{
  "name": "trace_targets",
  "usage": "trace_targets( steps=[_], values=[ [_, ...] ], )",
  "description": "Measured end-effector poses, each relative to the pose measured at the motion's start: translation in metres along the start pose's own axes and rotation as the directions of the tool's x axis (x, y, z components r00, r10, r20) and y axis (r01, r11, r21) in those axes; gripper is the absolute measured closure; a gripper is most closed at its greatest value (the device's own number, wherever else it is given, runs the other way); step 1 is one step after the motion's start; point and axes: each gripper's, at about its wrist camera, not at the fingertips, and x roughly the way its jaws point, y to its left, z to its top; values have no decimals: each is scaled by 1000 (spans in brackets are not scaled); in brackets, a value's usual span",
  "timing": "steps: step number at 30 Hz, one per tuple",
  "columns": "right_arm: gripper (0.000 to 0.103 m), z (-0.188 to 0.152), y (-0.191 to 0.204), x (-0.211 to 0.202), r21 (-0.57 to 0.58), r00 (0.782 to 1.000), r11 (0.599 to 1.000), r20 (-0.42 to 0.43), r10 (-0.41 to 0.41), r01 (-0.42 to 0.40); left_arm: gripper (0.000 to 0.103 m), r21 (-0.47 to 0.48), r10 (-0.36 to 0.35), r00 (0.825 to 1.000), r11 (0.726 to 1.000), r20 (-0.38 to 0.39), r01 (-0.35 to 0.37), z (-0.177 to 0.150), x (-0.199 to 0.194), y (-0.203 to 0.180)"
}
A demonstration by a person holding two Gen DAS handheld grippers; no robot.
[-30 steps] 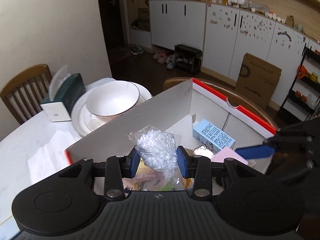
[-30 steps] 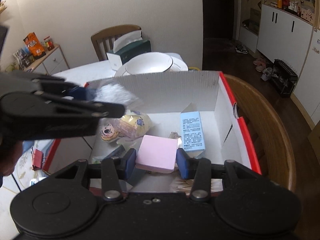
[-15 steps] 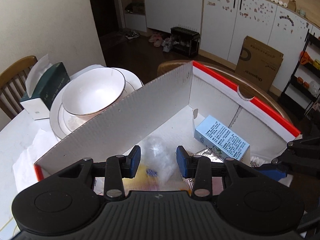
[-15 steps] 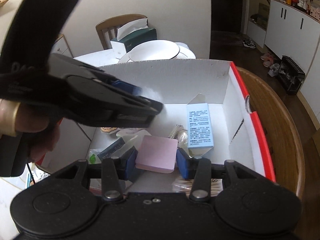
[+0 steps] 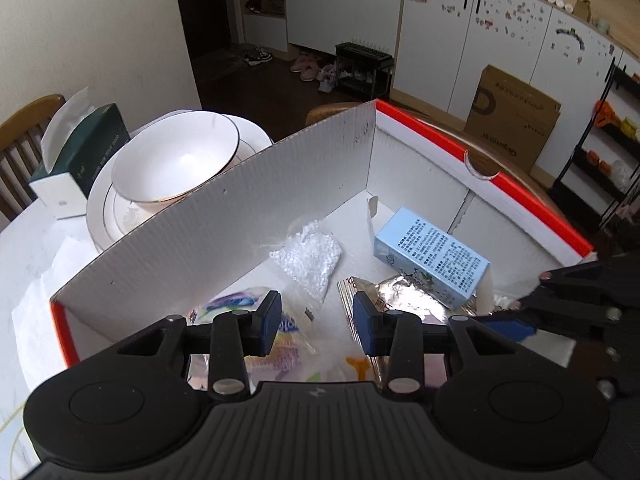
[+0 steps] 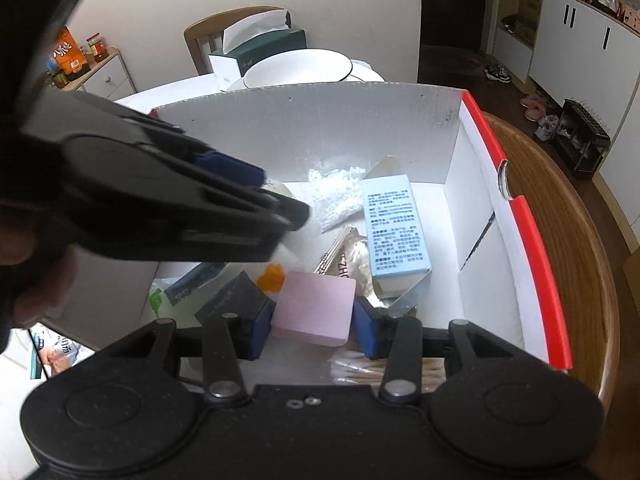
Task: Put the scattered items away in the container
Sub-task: 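Carry the note pad and bead bag into the red box and open both tools, then withdraw both tools from the box back to the remaining items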
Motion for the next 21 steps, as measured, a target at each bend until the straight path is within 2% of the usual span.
trace_targets(
  steps=[7,11,15,18,21],
  values=[
    [60,0,-4,2,-13,1000,1000,-3,4,-4,64,-55,3,999,998,34,-1,-13,-24,5],
    [60,0,-5,-1,-15,1000,1000,1,17,-17,58,-72,9,999,997,46,-5,-22,-33,3],
    [53,-2,-7,-8,-13,1000,1000,8,24,-24,48,-80,13,998,997,62,-8,-29,-43,2],
    [45,-2,-8,-15,-12,999,999,22,30,-30,46,-85,16,997,996,76,-10,-34,-50,2],
    [42,-4,-10,-23,-11,998,999,39,44,-43,41,-93,19,996,996,85,-12,-38,-57,1]
  ],
)
